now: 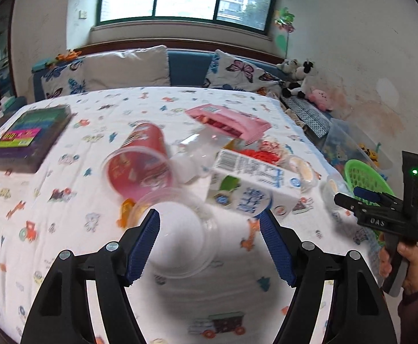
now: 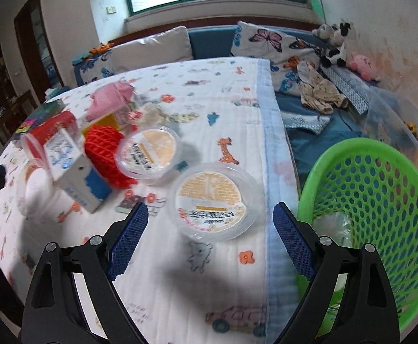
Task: Collect trash
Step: 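Move both grippers back toward the items on the table, then grasp the clear plastic lid with the left gripper while the right grips a round food tub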
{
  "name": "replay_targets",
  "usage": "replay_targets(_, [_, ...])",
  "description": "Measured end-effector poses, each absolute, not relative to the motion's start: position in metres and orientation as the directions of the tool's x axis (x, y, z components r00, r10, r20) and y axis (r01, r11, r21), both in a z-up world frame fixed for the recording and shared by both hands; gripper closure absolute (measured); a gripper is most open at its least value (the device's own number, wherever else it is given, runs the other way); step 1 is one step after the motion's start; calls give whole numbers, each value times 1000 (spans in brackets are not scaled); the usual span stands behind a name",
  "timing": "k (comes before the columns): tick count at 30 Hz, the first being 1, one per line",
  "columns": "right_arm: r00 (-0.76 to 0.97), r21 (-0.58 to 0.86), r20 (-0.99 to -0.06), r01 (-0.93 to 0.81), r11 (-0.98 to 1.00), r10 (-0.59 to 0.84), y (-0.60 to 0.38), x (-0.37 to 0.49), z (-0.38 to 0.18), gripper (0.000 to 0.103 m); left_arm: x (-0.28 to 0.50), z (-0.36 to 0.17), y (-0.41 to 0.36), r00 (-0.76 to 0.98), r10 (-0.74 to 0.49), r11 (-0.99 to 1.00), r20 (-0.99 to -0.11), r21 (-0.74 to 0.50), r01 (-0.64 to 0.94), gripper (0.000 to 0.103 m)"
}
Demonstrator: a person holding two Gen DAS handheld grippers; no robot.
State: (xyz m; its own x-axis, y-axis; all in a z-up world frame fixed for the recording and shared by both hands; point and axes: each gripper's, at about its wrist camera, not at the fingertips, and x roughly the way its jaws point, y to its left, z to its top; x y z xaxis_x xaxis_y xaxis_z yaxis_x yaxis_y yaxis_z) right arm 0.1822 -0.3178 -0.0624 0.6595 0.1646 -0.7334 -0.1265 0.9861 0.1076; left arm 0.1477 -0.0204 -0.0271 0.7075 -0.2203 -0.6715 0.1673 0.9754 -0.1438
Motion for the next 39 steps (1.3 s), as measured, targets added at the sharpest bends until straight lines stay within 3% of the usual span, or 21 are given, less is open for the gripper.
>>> replay_targets(6, [640,128,-748,-117,985,173,-320,197,-72,24,148,-43,-3,697,-165,986,-698,-124,109,23])
replay_targets(10, [634,124,-753,-123,985,174,-317,201,-74,34,154,-51,-1,681,-150,989,-717,-111,101,17])
replay_targets(14, [641,107,-751,-121,987,160,-315,198,-73,35,161,-61,-11,663,-139,988,-736,-56,145,10])
replay_targets(20, [650,104,-743,-122,987,159,-315,192,-69,36,172,-76,-21,645,-79,986,-760,34,161,10])
replay_targets(39, [677,106,-711,-162,981,189,-297,170,-50,36,181,-87,-32,622,-36,967,-782,129,218,9])
